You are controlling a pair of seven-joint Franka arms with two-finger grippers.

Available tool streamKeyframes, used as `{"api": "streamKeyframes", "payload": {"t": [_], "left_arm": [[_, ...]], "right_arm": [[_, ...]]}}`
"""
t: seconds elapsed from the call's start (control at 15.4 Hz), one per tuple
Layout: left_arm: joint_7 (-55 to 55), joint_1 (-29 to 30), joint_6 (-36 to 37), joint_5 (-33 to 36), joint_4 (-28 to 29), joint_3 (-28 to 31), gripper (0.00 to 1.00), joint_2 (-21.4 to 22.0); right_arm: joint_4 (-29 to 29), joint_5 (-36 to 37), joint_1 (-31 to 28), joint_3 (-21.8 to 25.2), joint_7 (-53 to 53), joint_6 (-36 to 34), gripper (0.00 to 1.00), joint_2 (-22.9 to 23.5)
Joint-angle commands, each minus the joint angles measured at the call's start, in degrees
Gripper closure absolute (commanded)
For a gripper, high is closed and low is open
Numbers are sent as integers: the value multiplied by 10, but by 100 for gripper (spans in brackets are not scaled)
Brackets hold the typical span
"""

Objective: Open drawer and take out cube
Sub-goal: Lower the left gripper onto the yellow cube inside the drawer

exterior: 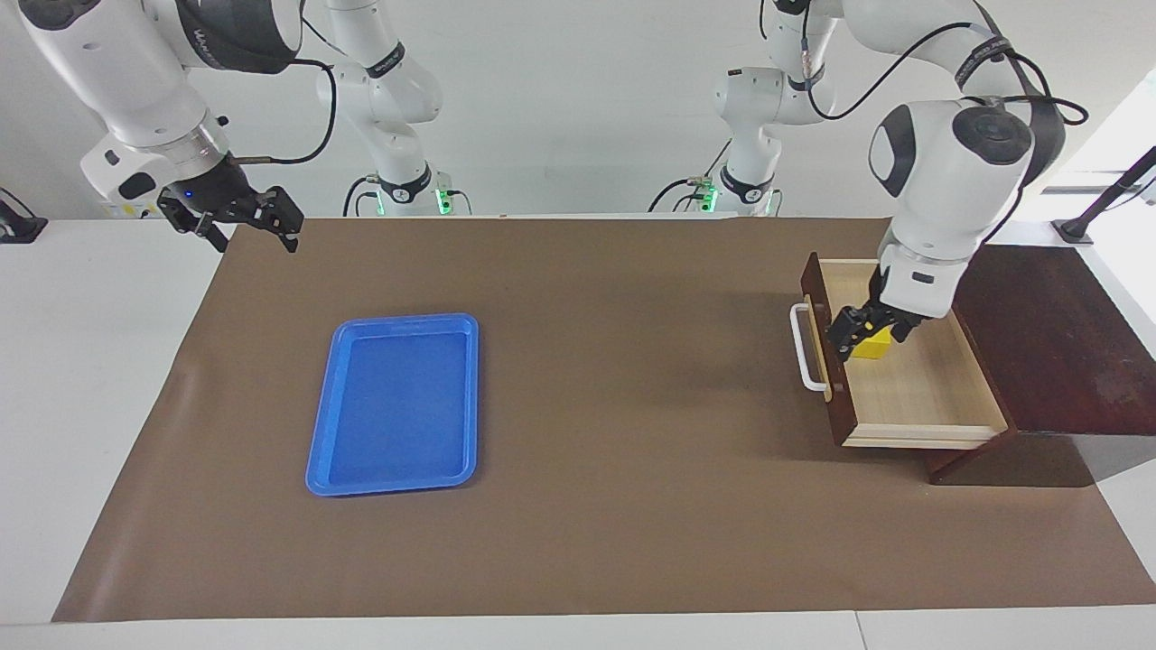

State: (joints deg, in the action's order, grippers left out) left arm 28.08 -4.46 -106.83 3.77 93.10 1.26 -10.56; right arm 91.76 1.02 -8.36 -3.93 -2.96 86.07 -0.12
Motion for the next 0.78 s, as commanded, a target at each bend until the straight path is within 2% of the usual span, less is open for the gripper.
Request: {"api": "streamKeyframes", "payload": {"t": [0.0,0.13,0.26,0.46,0.72], "left_arm": [[148,14,-12,-8,52,-4,0,31],[239,26,-17,-8,69,-4,0,38],[288,25,-35,-8,117,-4,0,60],[333,23,-132,-8,215,-4,0,97],[335,37,-139,-8,231,-4,0,105]], "right_arm": [[15,2,-6,-2,-19,4,0,-9],[20,2,-6,-3,-21,3,0,-11],[23,2,-6,-4,-20,9,0,-14],[23,-3,-3,-5,-14,13,0,-13],[23,-15,-4,-4,-10,24,0,-13]]}}
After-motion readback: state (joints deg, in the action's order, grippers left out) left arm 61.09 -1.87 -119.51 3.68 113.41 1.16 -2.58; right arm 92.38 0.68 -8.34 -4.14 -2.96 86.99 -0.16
